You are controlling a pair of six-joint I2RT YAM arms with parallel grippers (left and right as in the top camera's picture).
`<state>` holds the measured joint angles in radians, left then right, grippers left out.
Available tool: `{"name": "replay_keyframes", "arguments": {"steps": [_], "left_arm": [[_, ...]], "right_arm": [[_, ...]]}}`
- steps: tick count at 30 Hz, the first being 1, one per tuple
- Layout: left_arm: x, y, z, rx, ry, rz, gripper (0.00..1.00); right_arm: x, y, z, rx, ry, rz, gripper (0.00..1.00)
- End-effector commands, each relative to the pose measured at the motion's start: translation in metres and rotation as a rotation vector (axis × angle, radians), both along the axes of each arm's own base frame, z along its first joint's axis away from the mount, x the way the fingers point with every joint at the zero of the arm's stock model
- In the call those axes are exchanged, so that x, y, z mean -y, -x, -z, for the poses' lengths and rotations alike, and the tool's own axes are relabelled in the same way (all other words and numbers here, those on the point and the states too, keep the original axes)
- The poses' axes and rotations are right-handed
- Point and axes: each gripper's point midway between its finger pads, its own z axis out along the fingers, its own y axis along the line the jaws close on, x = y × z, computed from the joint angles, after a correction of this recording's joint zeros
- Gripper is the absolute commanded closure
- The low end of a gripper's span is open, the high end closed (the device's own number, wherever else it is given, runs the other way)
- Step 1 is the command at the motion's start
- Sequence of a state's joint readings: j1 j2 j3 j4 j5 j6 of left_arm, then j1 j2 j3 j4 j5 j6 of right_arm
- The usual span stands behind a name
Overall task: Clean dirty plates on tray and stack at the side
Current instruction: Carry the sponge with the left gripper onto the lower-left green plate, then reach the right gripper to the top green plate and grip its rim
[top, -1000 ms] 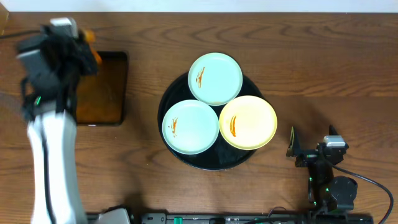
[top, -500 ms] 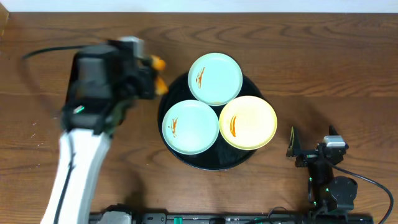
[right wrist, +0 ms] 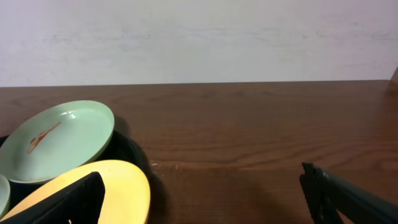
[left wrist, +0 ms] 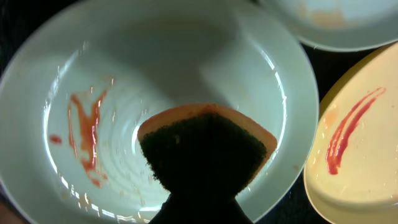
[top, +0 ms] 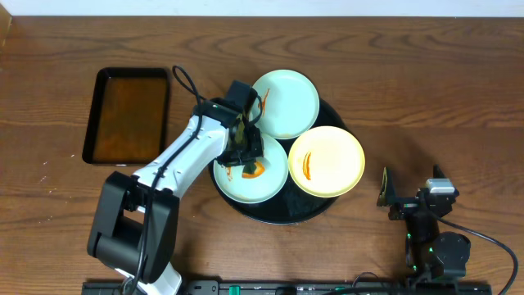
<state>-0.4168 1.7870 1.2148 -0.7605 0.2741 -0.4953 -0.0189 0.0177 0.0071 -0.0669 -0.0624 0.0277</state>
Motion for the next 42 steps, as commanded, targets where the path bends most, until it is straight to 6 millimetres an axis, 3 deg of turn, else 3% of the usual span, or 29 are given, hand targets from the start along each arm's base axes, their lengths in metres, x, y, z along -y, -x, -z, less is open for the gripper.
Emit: {"name": "replay_keyframes", "arguments": {"steps": [1,5,7,8,13,14,15,18,21,27,30,32,33,36,39,42], "left_arm": [[0.001,0.008,0.000,-0.020,-0.033,-0.043,0.93],[0.008,0.013,0.001,-0.020,-0.035,-0.016,0.92],[0.009,0.012,0.001,-0.008,-0.042,-0.011,0.86],[0.008,0.011,0.002,-0.002,-0.053,-0.012,0.77],[0.000,0.007,0.003,0.021,-0.097,-0.020,0.62],[0.000,0.007,0.003,0.021,-0.097,-0.020,0.52],[0.000,0.007,0.003,0.023,-0.096,-0.020,0.49],[0.000,0.001,-0.001,0.047,-0.088,-0.003,0.49],[-0.005,-0.010,-0.027,0.103,-0.073,0.045,0.50],[-0.036,-0.026,-0.108,0.288,-0.019,-0.014,0.48],[-0.059,-0.024,-0.140,0.372,-0.005,-0.068,0.37],[-0.067,-0.020,-0.148,0.383,-0.006,-0.087,0.34],[-0.070,-0.018,-0.149,0.379,-0.009,-0.094,0.33],[-0.083,-0.008,-0.142,0.332,-0.066,-0.113,0.26],[-0.093,-0.001,-0.133,0.291,-0.126,-0.119,0.25],[-0.099,0.000,-0.129,0.276,-0.164,-0.125,0.25]], "right_arm": [[0.007,0.000,0.001,-0.002,-0.012,0.030,0.01],[0.007,0.000,0.001,-0.002,-0.012,0.030,0.01],[0.007,0.000,0.001,-0.002,-0.012,0.030,0.01],[0.007,0.000,0.001,-0.002,-0.012,0.030,0.01],[0.007,0.000,0.001,-0.002,-0.012,0.030,0.01],[0.007,0.000,0.001,-0.002,-0.012,0.030,0.01],[0.007,0.000,0.001,-0.002,-0.012,0.030,0.01],[0.007,0.000,0.001,-0.002,-0.012,0.030,0.01],[0.007,0.000,0.001,-0.002,-0.012,0.030,0.01],[0.007,0.000,0.001,-0.002,-0.012,0.030,0.01],[0.005,-0.001,-0.019,0.078,-0.034,0.017,0.01],[-0.008,0.001,-0.031,0.121,-0.094,-0.056,0.01],[-0.011,0.001,-0.034,0.131,-0.108,-0.076,0.01],[-0.018,0.007,-0.071,0.275,-0.135,-0.125,0.01],[-0.058,0.034,-0.118,0.451,-0.142,-0.388,0.01],[-0.071,0.050,-0.143,0.497,-0.154,-0.488,0.01]]}}
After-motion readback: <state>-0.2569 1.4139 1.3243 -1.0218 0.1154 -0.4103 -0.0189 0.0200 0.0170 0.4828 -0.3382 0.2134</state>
